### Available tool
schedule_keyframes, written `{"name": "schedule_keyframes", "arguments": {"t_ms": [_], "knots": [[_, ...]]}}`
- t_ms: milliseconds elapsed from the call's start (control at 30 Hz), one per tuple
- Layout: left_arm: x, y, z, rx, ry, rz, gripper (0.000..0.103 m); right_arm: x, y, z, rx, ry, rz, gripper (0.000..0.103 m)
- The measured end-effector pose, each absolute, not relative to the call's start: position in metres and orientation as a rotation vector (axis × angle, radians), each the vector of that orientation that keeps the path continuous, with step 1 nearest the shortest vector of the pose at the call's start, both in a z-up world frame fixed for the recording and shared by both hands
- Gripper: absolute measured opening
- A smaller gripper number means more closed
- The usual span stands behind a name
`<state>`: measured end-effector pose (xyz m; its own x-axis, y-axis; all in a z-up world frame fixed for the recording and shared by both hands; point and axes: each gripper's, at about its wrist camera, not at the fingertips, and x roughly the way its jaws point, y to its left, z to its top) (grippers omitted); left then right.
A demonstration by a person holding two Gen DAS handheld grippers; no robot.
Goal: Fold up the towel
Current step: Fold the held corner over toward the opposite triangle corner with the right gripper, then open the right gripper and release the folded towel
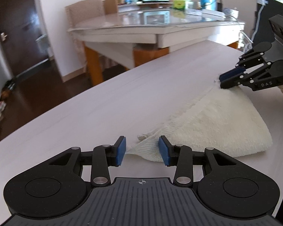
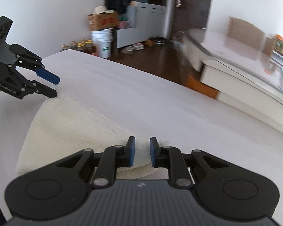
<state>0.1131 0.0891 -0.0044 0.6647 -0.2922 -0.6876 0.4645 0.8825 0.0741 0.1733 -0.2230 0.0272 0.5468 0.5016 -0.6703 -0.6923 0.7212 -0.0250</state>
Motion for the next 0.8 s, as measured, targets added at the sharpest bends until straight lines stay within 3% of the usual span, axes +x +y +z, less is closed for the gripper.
{"name": "schedule_keyframes", "arguments": {"t_ms": [433, 500, 567, 633, 667, 733, 800], "knots": [[0.107, 0.081, -0.004, 0.208, 0.751, -0.382, 0.044, 0.173, -0.238, 0.032, -0.337, 0.670, 0.729, 0.019], [0.104, 0.080, -0.001, 0.196, 0.746, -0.363, 0.046, 0.166, -0.244, 0.039, -0.311, 0.643, 0.718, 0.024], [0.100, 0.079, 0.003, 0.174, 0.746, -0.342, 0.055, 0.163, -0.248, 0.043, -0.291, 0.640, 0.705, 0.040], [0.091, 0.076, 0.006, 0.159, 0.746, -0.324, 0.060, 0.154, -0.256, 0.046, -0.269, 0.641, 0.681, 0.041], [0.086, 0.074, 0.007, 0.152, 0.746, -0.315, 0.071, 0.150, -0.258, 0.047, -0.264, 0.644, 0.673, 0.041], [0.076, 0.070, 0.009, 0.136, 0.739, -0.283, 0.083, 0.136, -0.266, 0.047, -0.233, 0.658, 0.649, 0.043], [0.064, 0.066, 0.011, 0.105, 0.733, -0.257, 0.085, 0.122, -0.273, 0.046, -0.189, 0.675, 0.634, 0.045]]}}
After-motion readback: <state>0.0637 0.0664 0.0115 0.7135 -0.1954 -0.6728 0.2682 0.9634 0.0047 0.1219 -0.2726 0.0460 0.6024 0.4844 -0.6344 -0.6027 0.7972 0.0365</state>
